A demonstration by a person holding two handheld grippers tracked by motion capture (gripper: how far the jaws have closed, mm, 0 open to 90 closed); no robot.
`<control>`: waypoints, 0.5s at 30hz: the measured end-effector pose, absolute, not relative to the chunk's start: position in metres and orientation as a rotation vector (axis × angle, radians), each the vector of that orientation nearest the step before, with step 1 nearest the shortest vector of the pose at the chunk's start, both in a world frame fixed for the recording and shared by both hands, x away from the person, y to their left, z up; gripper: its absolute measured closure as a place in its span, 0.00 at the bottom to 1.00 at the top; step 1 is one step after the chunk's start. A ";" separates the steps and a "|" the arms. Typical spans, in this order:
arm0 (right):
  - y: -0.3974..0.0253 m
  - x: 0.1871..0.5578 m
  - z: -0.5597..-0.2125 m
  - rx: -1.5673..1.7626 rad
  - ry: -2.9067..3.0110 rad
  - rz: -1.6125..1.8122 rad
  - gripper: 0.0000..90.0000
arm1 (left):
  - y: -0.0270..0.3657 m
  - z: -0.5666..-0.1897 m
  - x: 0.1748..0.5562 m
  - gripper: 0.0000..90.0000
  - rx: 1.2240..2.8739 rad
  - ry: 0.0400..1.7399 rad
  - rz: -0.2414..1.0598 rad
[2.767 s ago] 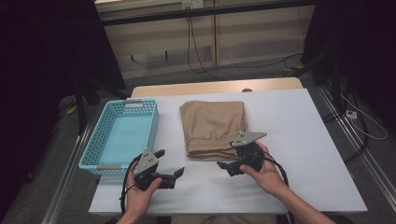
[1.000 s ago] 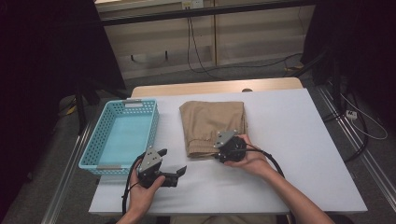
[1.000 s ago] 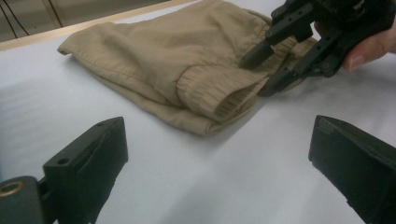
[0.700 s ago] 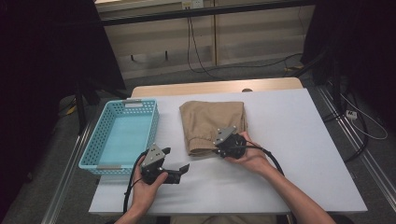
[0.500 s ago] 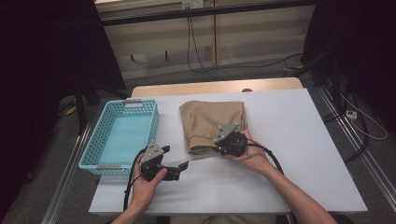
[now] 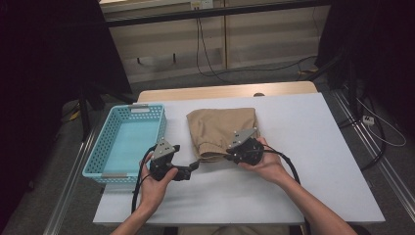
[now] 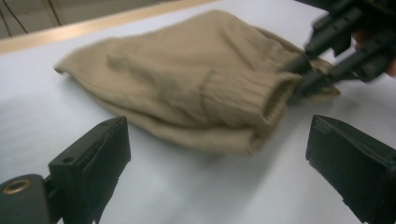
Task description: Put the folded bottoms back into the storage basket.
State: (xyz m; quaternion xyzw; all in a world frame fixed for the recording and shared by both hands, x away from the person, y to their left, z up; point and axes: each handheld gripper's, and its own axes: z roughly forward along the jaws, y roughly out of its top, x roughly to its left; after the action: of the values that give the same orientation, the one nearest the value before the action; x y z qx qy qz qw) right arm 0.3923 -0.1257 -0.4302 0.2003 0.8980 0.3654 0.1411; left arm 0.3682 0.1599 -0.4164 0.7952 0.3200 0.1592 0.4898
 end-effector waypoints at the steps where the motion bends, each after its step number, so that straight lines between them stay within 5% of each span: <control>1: -0.126 0.390 -0.430 0.574 2.592 1.057 0.87 | 0.160 -0.416 0.368 0.07 1.932 0.777 0.387; 15: -0.135 0.368 -0.429 0.577 2.614 1.097 0.87 | 0.146 -0.407 0.395 0.08 1.899 0.795 0.428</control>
State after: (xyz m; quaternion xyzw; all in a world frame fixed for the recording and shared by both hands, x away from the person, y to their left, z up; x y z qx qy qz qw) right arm 0.3677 -0.1346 -0.4294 0.1978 0.8965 0.3764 0.1242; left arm 0.3945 0.1465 -0.4066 0.7839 0.3282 0.1765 0.4966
